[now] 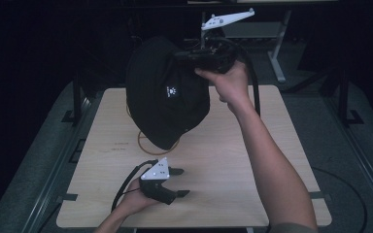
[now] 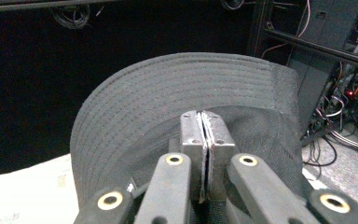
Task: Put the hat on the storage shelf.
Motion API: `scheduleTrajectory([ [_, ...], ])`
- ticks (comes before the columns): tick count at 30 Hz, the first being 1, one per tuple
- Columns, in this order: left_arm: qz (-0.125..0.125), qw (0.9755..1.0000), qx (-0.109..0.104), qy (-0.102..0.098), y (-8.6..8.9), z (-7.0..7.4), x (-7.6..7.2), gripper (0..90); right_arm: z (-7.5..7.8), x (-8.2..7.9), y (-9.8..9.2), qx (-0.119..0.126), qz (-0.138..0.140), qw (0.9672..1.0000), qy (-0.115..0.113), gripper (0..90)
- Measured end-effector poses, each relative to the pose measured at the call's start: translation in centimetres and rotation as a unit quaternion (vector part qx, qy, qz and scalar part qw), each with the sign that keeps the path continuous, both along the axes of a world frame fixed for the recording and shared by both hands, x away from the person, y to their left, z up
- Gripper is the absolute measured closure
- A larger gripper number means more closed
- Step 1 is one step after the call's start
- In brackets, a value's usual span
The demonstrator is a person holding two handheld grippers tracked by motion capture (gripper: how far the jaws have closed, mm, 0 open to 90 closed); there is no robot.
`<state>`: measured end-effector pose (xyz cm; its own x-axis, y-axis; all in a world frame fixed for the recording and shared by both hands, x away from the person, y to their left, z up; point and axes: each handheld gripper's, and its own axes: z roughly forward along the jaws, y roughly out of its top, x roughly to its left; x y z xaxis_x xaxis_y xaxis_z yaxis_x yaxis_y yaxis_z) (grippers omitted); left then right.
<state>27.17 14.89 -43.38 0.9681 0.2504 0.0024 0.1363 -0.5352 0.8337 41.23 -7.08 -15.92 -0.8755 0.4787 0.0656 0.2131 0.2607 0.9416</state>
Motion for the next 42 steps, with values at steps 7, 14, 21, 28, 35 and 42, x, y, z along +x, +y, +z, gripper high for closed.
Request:
scheduleTrajectory([
  [7, 0.001, 1.0, 0.001, -0.003, -0.1, 0.0, 0.0, 29.5, 0.6, 1.0, 1.7, -0.011, 0.007, 0.9999, 0.002, 88.5],
  [14, 0.0, 1.0, 0.0, -0.004, -0.1, 0.2, -0.1, 29.6, 0.7, 2.0, 3.2, -0.014, 0.014, 0.9998, 0.007, 88.5],
  [21, -0.003, 1.0, 0.005, -0.005, -0.4, 0.0, -0.1, 29.5, 1.1, 2.9, 5.0, -0.029, 0.018, 0.9994, 0.01, 88.4],
  [28, 0.001, 1.0, 0.0, -0.001, -0.3, -0.1, 0.0, 29.6, 1.2, 3.6, 6.5, -0.037, 0.027, 0.9989, 0.013, 88.5],
  [35, -0.001, 1.0, 0.003, -0.005, -0.4, -0.1, 0.1, 29.6, 0.9, 4.7, 8.0, -0.04, 0.03, 0.9983, 0.029, 88.4],
  [42, -0.006, 0.9999, 0.009, -0.004, -0.9, -0.2, -0.1, 29.6, 0.5, 5.7, 10.1, -0.052, 0.031, 0.9975, 0.035, 88.4],
])
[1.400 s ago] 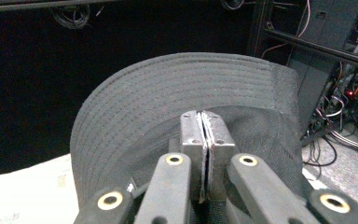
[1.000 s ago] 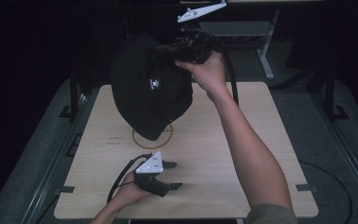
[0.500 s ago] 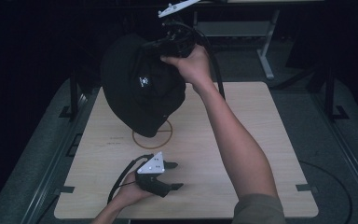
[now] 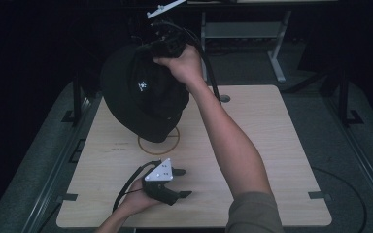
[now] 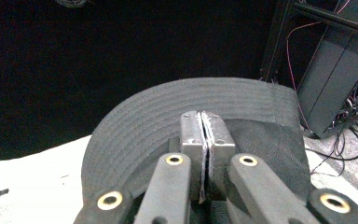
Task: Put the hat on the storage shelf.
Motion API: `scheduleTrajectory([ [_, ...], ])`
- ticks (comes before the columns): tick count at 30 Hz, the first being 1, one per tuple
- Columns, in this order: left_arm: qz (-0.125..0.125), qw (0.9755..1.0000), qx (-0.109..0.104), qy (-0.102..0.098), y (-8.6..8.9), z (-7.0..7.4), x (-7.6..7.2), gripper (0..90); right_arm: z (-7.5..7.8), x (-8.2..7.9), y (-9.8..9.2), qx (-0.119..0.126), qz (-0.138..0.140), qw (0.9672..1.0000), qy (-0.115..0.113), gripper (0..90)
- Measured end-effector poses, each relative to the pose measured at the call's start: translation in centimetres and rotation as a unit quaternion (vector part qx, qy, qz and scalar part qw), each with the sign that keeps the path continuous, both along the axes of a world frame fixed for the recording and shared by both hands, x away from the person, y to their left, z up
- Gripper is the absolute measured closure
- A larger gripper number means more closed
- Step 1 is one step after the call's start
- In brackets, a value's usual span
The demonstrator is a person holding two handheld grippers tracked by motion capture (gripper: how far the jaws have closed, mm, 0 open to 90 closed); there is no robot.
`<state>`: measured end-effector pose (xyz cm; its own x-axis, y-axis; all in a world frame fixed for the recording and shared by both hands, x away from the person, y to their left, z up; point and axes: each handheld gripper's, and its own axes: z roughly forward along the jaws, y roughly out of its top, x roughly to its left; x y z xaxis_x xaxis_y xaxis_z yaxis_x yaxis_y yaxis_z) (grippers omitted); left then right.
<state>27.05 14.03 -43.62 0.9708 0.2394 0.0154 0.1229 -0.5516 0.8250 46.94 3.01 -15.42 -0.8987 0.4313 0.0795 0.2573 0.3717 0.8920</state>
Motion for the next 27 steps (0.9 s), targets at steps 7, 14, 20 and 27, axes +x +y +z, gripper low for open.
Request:
scheduleTrajectory([
  [7, -0.004, 0.9999, 0.003, -0.009, -0.4, -0.1, -0.2, 29.6, -0.5, 1.1, 1.7, -0.02, -0.005, 0.9998, 0.006, 88.3],
  [14, -0.007, 0.9999, 0.004, -0.011, -0.5, -0.1, -0.2, 29.6, -1.5, 2.3, 3.2, -0.039, -0.012, 0.999, 0.02, 88.3],
  [20, -0.012, 0.9999, 0.002, -0.008, -0.8, 0.0, -0.4, 29.6, -2.7, 3.1, 4.9, -0.072, -0.014, 0.9971, 0.021, 87.9],
  [27, -0.02, 0.9997, 0.008, -0.009, -1.2, 0.1, -0.8, 29.5, -3.4, 3.5, 5.1, -0.069, -0.017, 0.9966, 0.042, 57.7],
])
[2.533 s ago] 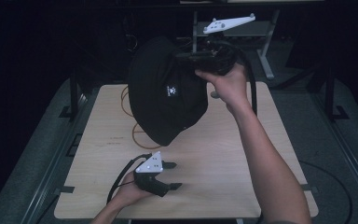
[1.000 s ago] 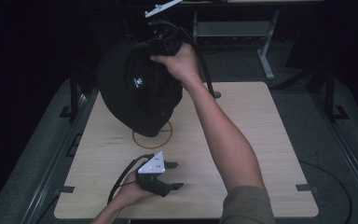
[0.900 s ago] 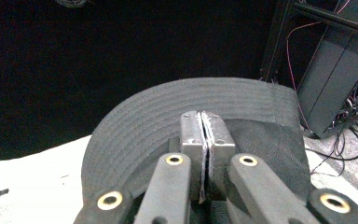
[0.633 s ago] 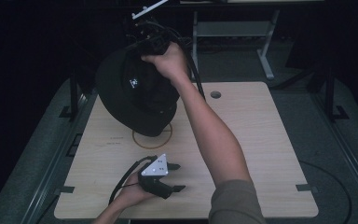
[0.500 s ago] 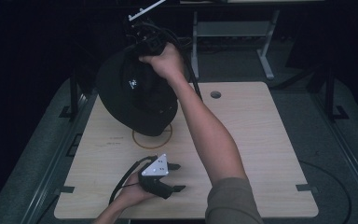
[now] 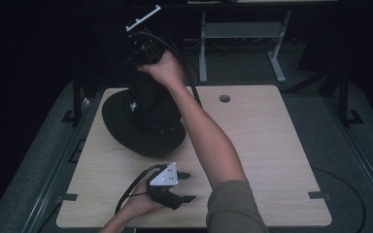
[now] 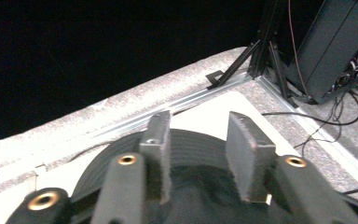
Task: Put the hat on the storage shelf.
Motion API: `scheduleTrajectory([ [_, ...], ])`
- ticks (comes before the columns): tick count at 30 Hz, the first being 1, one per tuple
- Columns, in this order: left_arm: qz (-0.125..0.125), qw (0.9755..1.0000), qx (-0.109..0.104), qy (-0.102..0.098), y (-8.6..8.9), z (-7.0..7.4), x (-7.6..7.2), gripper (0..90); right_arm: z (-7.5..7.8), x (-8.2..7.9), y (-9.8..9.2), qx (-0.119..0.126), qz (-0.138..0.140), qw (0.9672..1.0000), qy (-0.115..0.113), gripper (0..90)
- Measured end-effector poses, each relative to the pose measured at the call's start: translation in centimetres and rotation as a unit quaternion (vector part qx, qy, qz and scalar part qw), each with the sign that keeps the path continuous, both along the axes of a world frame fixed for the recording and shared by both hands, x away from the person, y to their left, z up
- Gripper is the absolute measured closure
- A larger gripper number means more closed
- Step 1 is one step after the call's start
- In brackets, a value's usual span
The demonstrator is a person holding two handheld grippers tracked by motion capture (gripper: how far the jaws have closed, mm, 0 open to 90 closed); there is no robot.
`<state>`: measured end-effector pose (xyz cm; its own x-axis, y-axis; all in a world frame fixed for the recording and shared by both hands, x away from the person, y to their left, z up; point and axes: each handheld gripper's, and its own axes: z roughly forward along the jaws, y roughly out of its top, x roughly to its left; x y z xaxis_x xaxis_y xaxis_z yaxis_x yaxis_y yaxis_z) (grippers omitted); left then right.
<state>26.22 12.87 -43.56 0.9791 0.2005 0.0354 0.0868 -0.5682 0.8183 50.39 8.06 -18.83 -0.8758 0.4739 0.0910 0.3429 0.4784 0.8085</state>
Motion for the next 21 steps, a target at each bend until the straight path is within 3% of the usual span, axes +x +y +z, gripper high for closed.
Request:
scheduleTrajectory([
  [21, 0.01, 0.9999, -0.003, 0.008, 0.5, -0.1, 0.3, 28.5, -1.5, -2.0, -7.5, 0.061, -0.015, 0.9978, 0.019, 41.2],
])
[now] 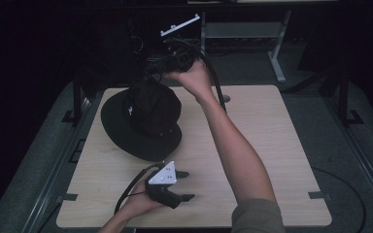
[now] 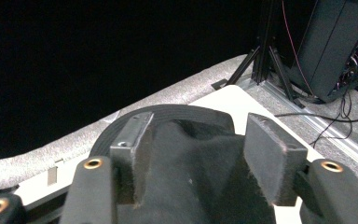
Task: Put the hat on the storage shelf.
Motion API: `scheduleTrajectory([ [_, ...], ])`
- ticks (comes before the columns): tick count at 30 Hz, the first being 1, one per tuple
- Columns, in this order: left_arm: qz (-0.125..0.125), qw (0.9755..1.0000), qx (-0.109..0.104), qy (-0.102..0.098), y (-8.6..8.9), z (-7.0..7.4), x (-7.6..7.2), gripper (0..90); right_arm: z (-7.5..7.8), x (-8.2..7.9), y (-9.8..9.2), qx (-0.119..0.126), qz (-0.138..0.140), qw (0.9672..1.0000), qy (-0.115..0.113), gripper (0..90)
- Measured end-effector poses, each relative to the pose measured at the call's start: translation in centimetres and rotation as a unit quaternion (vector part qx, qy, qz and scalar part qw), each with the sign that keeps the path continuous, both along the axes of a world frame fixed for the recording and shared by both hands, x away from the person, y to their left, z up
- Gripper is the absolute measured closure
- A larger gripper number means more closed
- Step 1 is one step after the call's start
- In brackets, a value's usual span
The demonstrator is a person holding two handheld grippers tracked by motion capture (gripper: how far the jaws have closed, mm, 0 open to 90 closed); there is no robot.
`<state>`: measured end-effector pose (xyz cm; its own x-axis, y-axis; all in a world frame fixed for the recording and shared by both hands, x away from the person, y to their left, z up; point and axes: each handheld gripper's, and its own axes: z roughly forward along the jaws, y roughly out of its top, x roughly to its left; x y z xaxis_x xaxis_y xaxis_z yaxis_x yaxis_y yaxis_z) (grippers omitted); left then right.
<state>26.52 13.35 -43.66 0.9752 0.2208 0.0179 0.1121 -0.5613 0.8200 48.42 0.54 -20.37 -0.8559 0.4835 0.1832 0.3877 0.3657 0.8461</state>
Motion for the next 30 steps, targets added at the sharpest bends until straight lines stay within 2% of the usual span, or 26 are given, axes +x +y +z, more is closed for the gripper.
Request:
scheduleTrajectory([
  [8, 0.001, 1.0, 0.004, 0.0, 0.0, 0.0, 0.0, 28.4, -0.4, -0.7, -2.1, 0.013, -0.005, 0.9999, -0.001, 35.6],
  [14, 0.005, 1.0, 0.003, 0.004, -0.1, -0.1, 0.0, 27.3, -0.6, -1.0, -3.4, 0.012, -0.012, 0.9998, -0.004, 31.6],
  [30, 0.012, 0.9999, 0.005, 0.006, 0.2, -0.2, 0.2, 27.1, -1.9, -2.0, -7.0, 0.015, -0.032, 0.9993, 0.009, 26.8],
])
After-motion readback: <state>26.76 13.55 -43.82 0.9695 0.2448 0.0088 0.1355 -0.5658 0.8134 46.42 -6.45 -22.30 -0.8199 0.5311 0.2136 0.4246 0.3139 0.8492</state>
